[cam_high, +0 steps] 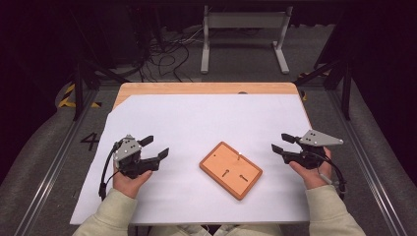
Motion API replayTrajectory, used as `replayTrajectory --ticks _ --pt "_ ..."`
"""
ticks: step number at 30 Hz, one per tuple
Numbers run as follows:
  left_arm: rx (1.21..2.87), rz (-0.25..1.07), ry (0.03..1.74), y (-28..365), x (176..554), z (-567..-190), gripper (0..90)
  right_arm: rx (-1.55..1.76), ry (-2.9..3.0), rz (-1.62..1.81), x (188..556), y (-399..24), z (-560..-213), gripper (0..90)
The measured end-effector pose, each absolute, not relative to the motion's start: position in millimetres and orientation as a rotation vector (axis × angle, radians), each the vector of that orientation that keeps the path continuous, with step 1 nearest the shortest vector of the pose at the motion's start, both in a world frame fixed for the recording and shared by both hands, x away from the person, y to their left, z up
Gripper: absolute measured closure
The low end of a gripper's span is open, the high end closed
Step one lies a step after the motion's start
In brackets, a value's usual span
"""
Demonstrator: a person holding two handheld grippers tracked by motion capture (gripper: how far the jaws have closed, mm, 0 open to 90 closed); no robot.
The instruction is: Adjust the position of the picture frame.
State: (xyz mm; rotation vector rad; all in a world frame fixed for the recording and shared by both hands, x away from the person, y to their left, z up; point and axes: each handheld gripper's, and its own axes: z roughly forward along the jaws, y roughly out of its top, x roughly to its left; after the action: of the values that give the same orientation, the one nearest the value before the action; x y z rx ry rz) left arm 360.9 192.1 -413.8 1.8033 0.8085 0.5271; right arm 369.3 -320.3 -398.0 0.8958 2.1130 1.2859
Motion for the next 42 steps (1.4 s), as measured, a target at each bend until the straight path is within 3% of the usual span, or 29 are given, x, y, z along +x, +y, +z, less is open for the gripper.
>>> replayTrajectory --ticks 8,11,16,17,19,42 --pt "1.806 0.524 0.81 191 361 -414 27.7 0.879 2.13 1.28 368 -317 -394 45.1" --pt "1.807 0.526 0.805 191 361 -414 27.8 0.868 2.148 1.271 367 -315 -393 49.8" --pt "1.812 0.526 0.804 190 360 -413 27.8 0.847 2.195 1.234 366 -312 -391 69.4" --pt "1.812 0.525 0.804 190 360 -413 27.9 0.848 2.214 1.216 366 -311 -391 79.8" --pt "1.811 0.525 0.805 190 360 -413 27.9 0.842 2.244 1.207 366 -309 -390 90.0" --pt "1.83 0.515 0.795 186 359 -414 28.6 0.901 2.473 1.006 372 -290 -413 90.0"
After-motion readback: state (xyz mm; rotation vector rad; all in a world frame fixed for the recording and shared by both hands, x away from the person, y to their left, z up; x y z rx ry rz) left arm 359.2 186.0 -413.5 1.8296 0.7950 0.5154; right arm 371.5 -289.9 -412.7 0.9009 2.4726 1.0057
